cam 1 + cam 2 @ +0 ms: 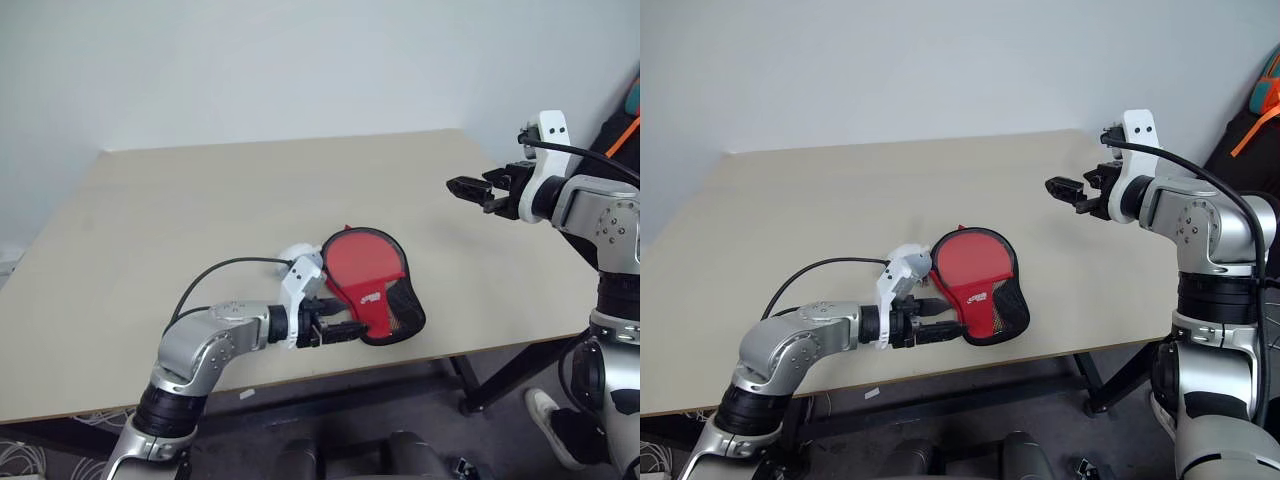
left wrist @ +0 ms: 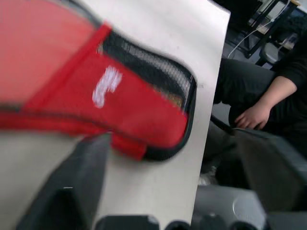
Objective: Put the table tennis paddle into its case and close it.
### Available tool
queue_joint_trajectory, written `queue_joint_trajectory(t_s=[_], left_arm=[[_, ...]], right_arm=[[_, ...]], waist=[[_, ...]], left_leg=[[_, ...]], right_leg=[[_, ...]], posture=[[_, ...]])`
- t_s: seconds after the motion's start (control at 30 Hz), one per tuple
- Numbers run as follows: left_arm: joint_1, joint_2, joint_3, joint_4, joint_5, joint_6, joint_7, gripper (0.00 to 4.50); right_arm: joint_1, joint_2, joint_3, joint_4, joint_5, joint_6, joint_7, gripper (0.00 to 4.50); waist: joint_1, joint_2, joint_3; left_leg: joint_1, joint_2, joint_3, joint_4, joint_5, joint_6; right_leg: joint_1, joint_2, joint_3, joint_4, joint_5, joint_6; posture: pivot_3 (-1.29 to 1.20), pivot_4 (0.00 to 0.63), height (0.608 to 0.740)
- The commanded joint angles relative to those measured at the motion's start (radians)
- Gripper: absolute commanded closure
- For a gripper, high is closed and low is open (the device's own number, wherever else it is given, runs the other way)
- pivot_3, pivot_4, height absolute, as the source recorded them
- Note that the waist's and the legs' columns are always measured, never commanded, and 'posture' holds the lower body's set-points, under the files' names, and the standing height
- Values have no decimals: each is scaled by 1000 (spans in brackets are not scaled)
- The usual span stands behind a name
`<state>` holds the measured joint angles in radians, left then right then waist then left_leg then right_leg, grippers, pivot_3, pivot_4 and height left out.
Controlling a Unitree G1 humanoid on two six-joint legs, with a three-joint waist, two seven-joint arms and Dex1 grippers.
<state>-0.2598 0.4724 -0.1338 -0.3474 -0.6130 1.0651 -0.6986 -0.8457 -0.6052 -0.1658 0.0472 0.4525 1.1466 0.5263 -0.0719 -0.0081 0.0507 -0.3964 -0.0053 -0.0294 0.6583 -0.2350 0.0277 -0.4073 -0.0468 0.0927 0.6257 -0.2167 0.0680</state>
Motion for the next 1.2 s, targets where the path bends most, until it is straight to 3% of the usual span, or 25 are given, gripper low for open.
queue_joint_trajectory(t_s=[0.03,0.47,0.87,1.2], left_arm=[[22,-3,50,-29,-53,34,12,60],[14,-195,179,131,-188,241,151,60],[-51,-297,172,187,-172,375,280,60],[-128,-458,284,266,-126,508,423,60]], right_arm=[[-1,6,-18,-45,19,-1,-7,0],[15,45,-31,-90,42,35,-52,0],[27,93,-53,-140,69,73,-105,0],[29,123,-60,-146,80,76,-133,0]], waist=[[0,0,0],[1,0,0],[2,1,-1],[26,2,-2]], left_leg=[[0,0,0,0,0,0],[0,0,0,1,0,0],[0,-1,-1,1,0,0],[1,-3,-3,3,0,0]], right_leg=[[0,0,0,0,0,0],[1,0,-1,0,0,0],[2,0,-1,0,0,0],[6,-1,-2,-1,0,1]], posture=[[0,0,740],[0,0,740],[0,0,740],[0,0,740]])
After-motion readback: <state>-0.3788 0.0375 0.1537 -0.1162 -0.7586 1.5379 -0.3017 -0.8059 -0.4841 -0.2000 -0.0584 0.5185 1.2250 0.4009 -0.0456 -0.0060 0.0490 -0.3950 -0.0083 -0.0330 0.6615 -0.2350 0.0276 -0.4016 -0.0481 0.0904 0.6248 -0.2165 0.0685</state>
